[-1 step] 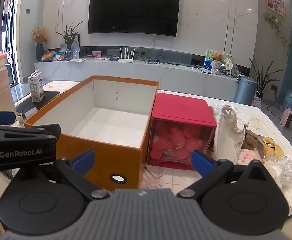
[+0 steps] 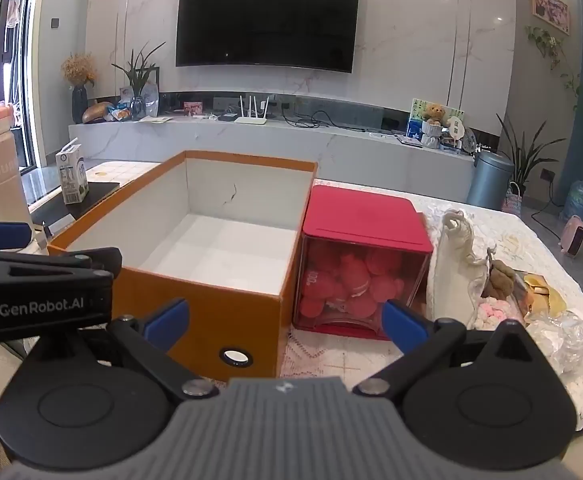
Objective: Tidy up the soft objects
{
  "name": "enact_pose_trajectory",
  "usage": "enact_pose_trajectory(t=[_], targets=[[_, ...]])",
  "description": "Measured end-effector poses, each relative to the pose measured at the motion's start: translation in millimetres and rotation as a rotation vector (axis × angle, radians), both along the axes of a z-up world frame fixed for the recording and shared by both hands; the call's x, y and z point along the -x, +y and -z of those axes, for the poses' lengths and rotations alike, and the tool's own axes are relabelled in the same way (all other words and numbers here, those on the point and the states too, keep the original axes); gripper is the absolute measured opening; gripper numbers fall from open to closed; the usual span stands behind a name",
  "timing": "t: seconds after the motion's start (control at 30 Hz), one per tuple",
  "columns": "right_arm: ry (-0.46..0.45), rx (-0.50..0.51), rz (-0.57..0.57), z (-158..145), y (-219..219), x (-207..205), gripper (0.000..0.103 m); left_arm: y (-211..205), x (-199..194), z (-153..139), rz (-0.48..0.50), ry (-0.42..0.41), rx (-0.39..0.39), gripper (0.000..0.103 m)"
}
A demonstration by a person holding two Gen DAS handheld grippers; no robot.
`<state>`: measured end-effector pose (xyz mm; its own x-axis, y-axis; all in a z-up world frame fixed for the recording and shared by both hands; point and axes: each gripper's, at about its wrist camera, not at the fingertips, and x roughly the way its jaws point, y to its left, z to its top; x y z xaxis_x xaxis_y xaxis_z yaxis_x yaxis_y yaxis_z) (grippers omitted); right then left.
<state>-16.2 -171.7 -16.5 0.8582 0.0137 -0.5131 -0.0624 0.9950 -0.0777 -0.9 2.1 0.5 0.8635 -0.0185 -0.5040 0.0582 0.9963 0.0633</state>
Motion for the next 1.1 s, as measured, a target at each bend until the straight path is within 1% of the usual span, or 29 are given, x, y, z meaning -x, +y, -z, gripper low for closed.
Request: enact_pose_trajectory(t=[0.1,0.2,0.23,0.27,0.3,0.37,0.47,0.63,0.77,0.87,1.1], targets=[[-0.003,-0.022,-0.003,0.5,-1.3,0.0,0.100,3.3,-0.2,-1.7,0.001,0.002,0.024,0.103],[0.008,-0.052,-0.008,1.7,-2.4,-1.3,0.100,6.1,0.4,-3.6,-0.002,0.004,0.032,0.103],[0.008,-0.056,-0.010,2.2,-2.0,-1.3,0.100,7.5,0.7,-4.3,-0.003,0.006,0.034,0.103],[0.009,-0.058,-0.011,2.6,-1.3,-1.3,0.100,6.7,0.4,2.2,-0.010,0.006,0.014,0.103],[0.010,-0.059,-0.016,2.9,-0.7,-1.3,0.100,1.1,-0.8,3.9,-0.010,0.010,0.009,0.103],[0.024,-0.054,-0.016,5.6,-1.5,-5.8,0.100,2.0,-1.0,4.0,-0.010,0.017,0.026,0.103],[0.019,-0.065,-0.022,3.3,-6.0,-0.5,0.100,2.9,-1.3,3.7,-0.009,0.025,0.034,0.103],[0.027,-0.043,-0.022,4.0,-4.6,-1.2,0.100,-2.4,0.8,5.9,-0.016,0.015,-0.002,0.103],[0.034,-0.016,-0.028,4.0,-2.4,-2.2,0.100,-4.8,0.2,7.1,-0.013,0.030,-0.011,0.101],[0.036,0.001,-0.032,5.6,-3.9,-3.4,0.100,-7.3,1.4,7.9,-0.005,0.026,-0.026,0.100],[0.037,0.023,-0.023,7.1,-4.2,-3.7,0.100,-5.8,0.8,9.2,-0.001,0.043,-0.014,0.100]])
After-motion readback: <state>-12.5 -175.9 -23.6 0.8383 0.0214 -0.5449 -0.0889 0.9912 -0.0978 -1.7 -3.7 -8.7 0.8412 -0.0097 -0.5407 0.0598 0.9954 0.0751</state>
